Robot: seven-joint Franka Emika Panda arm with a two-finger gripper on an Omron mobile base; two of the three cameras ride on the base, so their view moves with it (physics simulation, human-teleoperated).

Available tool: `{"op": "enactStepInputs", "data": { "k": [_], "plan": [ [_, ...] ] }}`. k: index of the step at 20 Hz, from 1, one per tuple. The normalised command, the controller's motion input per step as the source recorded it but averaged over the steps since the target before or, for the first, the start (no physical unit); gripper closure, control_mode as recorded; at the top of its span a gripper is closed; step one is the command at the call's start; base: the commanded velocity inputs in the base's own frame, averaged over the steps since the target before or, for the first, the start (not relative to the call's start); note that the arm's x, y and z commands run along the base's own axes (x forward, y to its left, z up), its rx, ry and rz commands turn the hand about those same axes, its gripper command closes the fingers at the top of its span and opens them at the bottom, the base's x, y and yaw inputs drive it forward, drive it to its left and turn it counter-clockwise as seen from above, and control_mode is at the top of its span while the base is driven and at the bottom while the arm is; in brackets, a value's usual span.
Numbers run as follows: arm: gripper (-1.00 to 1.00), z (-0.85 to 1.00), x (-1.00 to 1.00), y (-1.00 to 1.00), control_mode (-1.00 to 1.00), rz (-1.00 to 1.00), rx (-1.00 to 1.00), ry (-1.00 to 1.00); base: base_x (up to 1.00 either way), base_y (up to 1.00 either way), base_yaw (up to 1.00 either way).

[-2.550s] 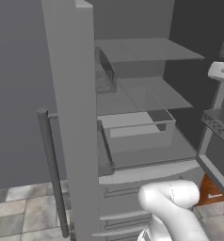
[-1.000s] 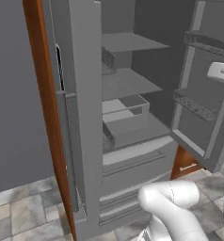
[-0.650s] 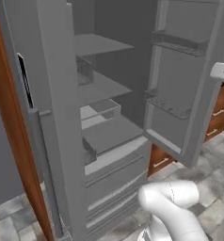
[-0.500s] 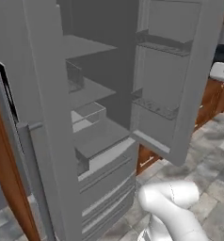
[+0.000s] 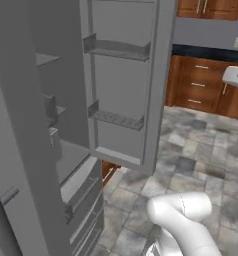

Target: There is a bowl on the dining counter. Grab a lemon wedge from the fridge and place it in the bowl. Then get the liquor bottle and glass cup from the cabinet and place them next to the bowl.

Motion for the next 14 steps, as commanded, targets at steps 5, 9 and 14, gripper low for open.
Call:
{"op": "enactStepInputs", "data": {
  "k": [5,9,14],
  "plan": [
    [1.00,0.00,0.00,0.00,1.00,0.00,0.00,0.00,-0.97,-0.14,-0.54],
    [1.00,0.00,0.00,0.00,1.00,0.00,0.00,0.00,-1.00,-0.22,-0.48],
    [1.00,0.00,0.00,0.00,1.00,0.00,0.00,0.00,-1.00,-0.22,-0.42]
  ]
}}
